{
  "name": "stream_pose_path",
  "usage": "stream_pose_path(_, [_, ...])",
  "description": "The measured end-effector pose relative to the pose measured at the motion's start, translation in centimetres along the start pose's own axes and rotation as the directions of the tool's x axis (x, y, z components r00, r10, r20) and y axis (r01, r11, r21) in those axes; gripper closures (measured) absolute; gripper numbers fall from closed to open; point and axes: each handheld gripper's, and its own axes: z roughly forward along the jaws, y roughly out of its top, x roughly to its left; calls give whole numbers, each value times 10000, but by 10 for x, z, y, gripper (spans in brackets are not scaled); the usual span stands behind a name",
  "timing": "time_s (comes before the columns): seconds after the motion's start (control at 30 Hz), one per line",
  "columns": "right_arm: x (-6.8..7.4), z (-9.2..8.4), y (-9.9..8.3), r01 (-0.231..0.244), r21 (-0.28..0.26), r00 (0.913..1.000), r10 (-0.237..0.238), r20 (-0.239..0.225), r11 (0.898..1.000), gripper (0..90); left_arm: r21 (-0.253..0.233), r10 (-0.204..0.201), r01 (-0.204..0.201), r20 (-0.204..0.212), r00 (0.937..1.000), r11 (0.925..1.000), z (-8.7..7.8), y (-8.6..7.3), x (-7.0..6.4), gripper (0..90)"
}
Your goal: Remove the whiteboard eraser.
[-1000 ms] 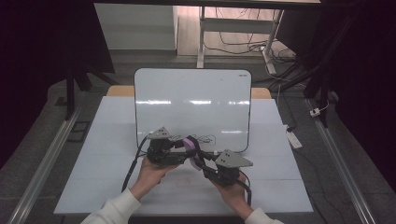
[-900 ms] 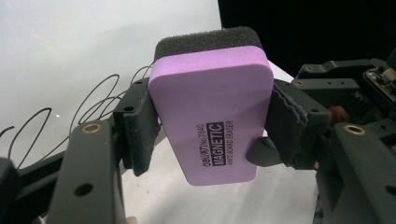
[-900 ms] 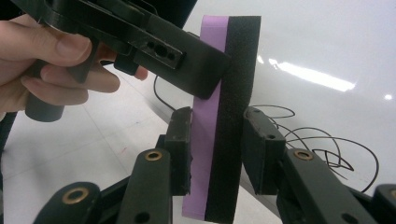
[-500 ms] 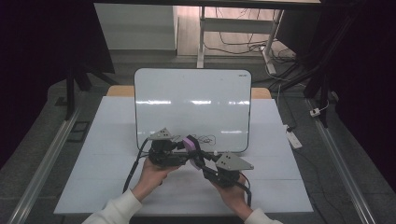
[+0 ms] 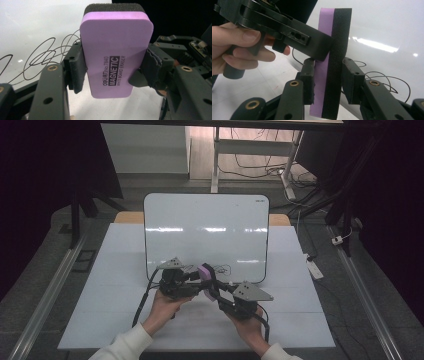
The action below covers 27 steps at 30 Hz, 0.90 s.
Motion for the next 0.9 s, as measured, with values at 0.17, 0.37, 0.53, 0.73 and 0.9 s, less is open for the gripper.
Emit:
stream_pose_path(0.17, [1,0,0,-31,-44,10000,32,70,10000,654,-175,14,-16,-72,10000,9998,1,-1,-1,407])
stream_pose_path(0.37, [-1,1,-1,-454,-48,9990,454,-57,9990,655,-234,-48,46,-107,9999,9997,3,-2,0,406])
stream_pose_path(0.53, [-3,1,-2,-675,-64,9976,674,-171,9977,655,-314,-68,66,-64,10000,9995,4,-3,1,406])
stream_pose_path(0.73, [-4,1,-2,-693,-56,9974,691,-177,9976,656,-348,-22,18,-108,9999,9994,5,-3,0,410])
stream_pose_path(0.9, [-4,2,-3,-743,-3,9970,742,-214,9972,655,-273,6,-12,-213,9998,9996,5,-4,-1,414])
